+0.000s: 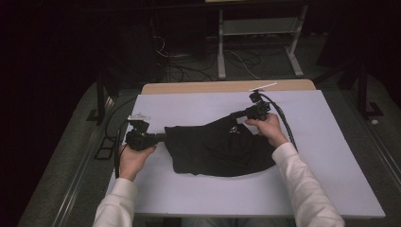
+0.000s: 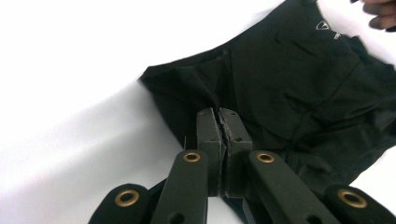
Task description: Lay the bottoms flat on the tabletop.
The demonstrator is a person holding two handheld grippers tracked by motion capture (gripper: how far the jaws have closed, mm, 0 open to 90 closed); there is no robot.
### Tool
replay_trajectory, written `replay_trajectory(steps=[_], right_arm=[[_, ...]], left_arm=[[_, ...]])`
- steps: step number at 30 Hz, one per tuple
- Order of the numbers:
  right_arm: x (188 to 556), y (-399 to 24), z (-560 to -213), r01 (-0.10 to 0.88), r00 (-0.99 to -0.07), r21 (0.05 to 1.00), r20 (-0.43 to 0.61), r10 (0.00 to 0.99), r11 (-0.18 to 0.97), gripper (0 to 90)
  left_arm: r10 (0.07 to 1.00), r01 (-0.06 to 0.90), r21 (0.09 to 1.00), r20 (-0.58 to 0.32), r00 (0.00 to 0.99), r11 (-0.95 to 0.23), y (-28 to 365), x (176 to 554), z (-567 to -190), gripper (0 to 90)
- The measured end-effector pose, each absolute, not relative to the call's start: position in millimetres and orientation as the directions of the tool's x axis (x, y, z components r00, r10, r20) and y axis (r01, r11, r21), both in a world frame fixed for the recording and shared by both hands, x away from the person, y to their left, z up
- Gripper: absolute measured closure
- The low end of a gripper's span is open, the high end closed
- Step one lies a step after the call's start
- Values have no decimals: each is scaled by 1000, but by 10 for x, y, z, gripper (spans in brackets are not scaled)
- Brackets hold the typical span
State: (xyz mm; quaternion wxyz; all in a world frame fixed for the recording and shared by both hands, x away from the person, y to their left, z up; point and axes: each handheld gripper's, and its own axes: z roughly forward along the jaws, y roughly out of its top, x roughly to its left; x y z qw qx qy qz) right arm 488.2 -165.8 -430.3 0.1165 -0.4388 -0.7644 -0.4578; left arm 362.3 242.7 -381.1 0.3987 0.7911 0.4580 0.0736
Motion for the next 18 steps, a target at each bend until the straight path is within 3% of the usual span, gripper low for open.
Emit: replay_trajectory(steps=[8,18], right_arm=[[4607,-2359,-3561,722,-582,689,555,595,63,876],[4229,-3045,-2987,677,-550,736,505,665,0,876]], left_arm=[[726,568,758,-189,661,-320,1937,3780,-3281,872],[640,509,780,-187,745,-364,1331,3930,-3213,872]])
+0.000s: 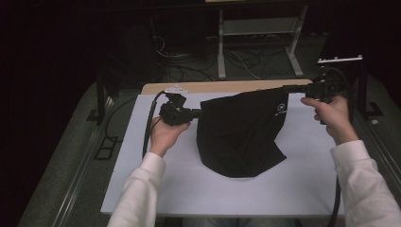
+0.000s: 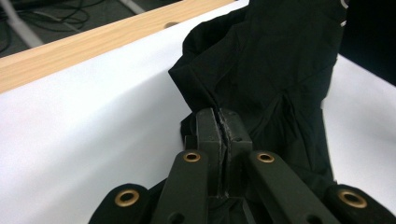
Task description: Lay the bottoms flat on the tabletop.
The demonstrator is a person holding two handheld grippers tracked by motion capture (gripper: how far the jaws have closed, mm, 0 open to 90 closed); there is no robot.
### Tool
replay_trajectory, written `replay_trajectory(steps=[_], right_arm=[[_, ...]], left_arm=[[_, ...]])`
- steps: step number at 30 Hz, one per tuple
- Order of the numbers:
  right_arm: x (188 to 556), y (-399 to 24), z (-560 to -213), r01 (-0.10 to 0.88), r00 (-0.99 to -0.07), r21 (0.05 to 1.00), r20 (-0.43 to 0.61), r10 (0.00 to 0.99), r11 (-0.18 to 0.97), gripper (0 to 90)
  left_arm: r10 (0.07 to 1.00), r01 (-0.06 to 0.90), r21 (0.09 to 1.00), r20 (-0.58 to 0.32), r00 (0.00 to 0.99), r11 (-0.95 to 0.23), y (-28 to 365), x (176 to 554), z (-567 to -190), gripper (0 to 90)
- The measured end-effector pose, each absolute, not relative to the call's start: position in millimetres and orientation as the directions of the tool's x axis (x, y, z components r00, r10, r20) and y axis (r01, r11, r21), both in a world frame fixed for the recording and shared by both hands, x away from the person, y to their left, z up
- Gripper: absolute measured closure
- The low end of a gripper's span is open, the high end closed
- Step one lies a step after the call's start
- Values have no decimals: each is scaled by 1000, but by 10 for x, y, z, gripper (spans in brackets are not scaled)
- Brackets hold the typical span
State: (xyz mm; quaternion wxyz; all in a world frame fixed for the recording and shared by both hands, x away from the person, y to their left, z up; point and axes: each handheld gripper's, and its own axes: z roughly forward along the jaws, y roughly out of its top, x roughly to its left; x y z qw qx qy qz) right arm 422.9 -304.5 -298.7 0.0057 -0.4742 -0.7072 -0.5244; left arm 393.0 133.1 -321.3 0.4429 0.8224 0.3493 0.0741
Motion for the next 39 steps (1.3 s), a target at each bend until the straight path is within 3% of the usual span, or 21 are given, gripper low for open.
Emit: replay_trajectory(steps=[8,15,30,32,34,39], right_arm=[[4004,-3216,-2759,676,-531,737,472,704,16,876],[3939,-2963,-2721,677,-559,730,422,714,98,875],[4174,-1478,-3815,730,-651,617,496,574,294,868],[4096,-1176,-4042,672,-731,612,455,509,417,735],[4049,-1113,-4052,623,-767,640,386,513,449,644],[4176,-1328,-3887,604,-757,718,381,532,345,592]], left_arm=[[593,499,794,-225,773,-349,1118,3989,-3280,871],[606,524,779,-242,758,-345,1259,3915,-3447,871],[764,715,669,-349,542,-203,2274,3782,-4259,871],[780,727,657,-343,524,-200,2355,3787,-4314,871],[780,728,657,-346,521,-194,2376,3786,-4327,870],[777,725,653,-332,535,-219,2326,3771,-4341,870]])
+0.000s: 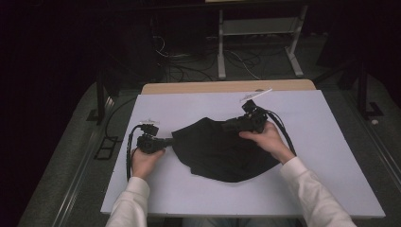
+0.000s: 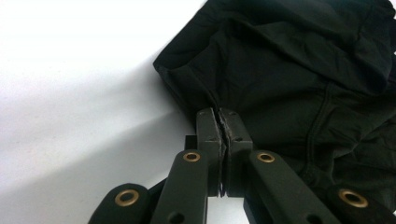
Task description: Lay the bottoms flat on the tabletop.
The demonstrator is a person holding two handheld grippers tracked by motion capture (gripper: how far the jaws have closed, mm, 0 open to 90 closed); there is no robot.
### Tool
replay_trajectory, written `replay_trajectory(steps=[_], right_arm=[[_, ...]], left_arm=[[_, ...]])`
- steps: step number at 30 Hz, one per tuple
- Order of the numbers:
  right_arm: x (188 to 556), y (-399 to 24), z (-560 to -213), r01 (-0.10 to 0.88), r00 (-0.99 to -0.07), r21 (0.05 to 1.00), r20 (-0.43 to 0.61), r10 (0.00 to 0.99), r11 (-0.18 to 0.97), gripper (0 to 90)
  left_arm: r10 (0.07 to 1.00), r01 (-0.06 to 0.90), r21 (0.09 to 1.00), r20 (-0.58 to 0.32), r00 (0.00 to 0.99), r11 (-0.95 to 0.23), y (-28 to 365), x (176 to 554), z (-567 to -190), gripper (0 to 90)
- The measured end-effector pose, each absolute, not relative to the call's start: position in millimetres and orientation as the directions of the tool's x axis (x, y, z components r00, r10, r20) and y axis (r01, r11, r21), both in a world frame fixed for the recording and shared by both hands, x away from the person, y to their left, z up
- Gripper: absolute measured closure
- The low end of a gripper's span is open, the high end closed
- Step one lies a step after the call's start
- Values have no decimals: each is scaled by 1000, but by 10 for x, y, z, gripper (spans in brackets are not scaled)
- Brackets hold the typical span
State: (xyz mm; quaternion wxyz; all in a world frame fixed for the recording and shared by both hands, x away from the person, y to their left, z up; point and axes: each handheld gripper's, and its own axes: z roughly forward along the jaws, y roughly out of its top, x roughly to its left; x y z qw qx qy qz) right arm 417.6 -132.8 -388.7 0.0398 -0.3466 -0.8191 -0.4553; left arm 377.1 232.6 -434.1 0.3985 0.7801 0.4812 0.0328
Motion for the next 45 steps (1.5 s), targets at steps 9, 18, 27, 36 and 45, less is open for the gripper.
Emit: replay_trajectory(steps=[9,18,27,36,45], right_arm=[[4411,-1505,-4016,620,-758,661,365,541,423,491],[4440,-1256,-4267,557,-827,634,365,427,537,386],[4469,-1169,-4407,519,-854,554,297,428,651,804],[4572,-1534,-4148,618,-780,641,433,451,455,865],[4735,-2137,-4009,717,-639,681,555,532,150,872]], left_arm=[[771,726,647,-333,543,-231,2303,3775,-4360,868],[764,734,633,-339,549,-246,2280,3781,-4380,868],[765,740,623,-338,547,-253,2271,3794,-4399,868],[763,740,626,-345,547,-248,2306,3806,-4386,870],[749,717,659,-351,562,-229,2316,3929,-4268,871]])
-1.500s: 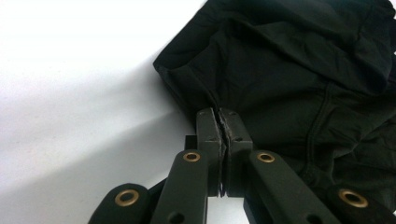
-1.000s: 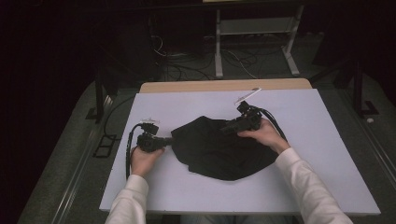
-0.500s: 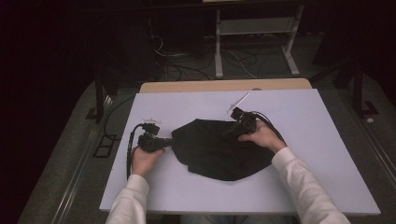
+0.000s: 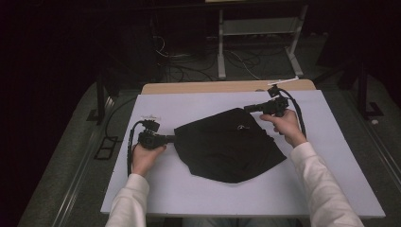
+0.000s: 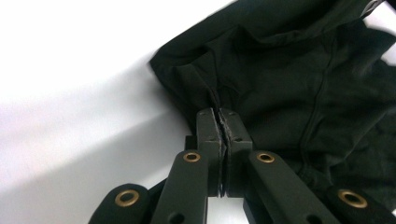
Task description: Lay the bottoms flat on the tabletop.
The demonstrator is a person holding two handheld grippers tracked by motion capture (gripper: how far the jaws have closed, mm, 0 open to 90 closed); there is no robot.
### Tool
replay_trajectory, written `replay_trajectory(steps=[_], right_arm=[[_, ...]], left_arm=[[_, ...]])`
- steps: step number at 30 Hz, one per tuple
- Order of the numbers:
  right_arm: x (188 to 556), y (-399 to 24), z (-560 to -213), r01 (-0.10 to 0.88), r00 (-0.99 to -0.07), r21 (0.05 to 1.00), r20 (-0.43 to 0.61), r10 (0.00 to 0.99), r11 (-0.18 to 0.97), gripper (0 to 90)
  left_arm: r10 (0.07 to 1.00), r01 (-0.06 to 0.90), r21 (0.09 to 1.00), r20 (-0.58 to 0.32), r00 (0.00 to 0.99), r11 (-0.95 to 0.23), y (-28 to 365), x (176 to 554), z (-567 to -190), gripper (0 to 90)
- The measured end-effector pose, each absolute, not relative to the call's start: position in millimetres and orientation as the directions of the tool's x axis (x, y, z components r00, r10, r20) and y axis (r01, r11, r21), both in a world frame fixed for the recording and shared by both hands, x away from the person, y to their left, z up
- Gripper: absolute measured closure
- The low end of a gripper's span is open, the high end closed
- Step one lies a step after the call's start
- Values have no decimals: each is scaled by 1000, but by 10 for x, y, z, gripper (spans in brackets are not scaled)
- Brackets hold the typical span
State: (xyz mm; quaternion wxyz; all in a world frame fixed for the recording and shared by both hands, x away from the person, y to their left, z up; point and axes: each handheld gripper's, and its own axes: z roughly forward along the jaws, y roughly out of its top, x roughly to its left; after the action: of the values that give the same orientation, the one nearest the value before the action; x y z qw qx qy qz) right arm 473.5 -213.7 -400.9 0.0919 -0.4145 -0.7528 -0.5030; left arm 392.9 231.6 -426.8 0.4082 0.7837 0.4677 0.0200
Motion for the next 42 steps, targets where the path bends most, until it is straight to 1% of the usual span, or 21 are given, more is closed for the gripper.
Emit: replay_trajectory(steps=[1,3,7,9,12,13,15,18,20,22,23,25,26,27,31,34,36,38,40,41,42], right_arm=[[4767,-2241,-4017,728,-604,679,571,556,93,874],[4799,-2335,-4023,740,-564,671,590,578,38,876],[4849,-2473,-4004,739,-516,672,611,600,-48,878],[4861,-2512,-3992,735,-508,674,618,601,-72,879],[4891,-2657,-3891,717,-473,676,653,592,-172,881],[4891,-2657,-3891,717,-473,676,653,592,-172,881],[4895,-2749,-3760,700,-466,678,672,576,-225,881],[4893,-2786,-3685,692,-464,679,677,572,-243,881],[4901,-2823,-3552,681,-460,685,675,578,-258,882],[4907,-2833,-3484,675,-457,688,674,580,-267,882],[4907,-2833,-3484,675,-457,688,674,580,-267,882],[4921,-2856,-3372,663,-453,689,680,576,-292,882],[4925,-2867,-3335,660,-453,689,682,574,-298,882],[4925,-2867,-3335,660,-453,689,682,574,-298,882],[4927,-2937,-3119,634,-453,700,681,576,-329,882],[4936,-2986,-3003,621,-451,704,681,577,-345,882],[4957,-2996,-2981,622,-448,704,680,581,-344,882],[4999,-2993,-3005,623,-440,702,680,587,-346,881],[5044,-2980,-3057,627,-428,694,686,589,-353,882],[5044,-2980,-3057,627,-428,694,686,589,-353,882],[5100,-2954,-3132,634,-409,688,686,601,-353,882]], left_arm=[[747,713,662,-349,566,-232,2316,3962,-4248,871],[738,697,673,-335,585,-247,2286,4067,-4177,871],[732,671,688,-302,611,-277,2233,4241,-4006,872],[732,661,693,-285,619,-289,2223,4300,-3929,872],[726,633,720,-268,633,-285,2224,4475,-3673,874],[726,633,720,-268,633,-285,2224,4475,-3673,874],[726,610,736,-243,643,-294,2240,4596,-3475,874],[727,599,742,-229,647,-300,2230,4672,-3369,875],[726,585,746,-206,656,-317,2198,4761,-3255,876],[726,568,749,-174,666,-341,2130,4869,-3114,876],[726,568,749,-174,666,-341,2130,4869,-3114,876],[721,550,753,-148,677,-362,2052,4981,-2957,876],[721,550,753,-148,677,-362,2052,4981,-2957,876],[716,541,756,-140,684,-369,2034,5015,-2902,876],[710,508,772,-108,696,-381,1973,5149,-2627,878],[708,496,782,-102,699,-378,1950,5190,-2535,878],[712,493,788,-101,695,-370,1928,5215,-2522,878],[719,498,788,-105,687,-361,1884,5253,-2605,878],[725,518,788,-136,675,-334,1821,5317,-2784,879],[725,518,788,-136,675,-334,1821,5317,-2784,879],[730,529,783,-146,668,-328,1799,5341,-2846,879]])
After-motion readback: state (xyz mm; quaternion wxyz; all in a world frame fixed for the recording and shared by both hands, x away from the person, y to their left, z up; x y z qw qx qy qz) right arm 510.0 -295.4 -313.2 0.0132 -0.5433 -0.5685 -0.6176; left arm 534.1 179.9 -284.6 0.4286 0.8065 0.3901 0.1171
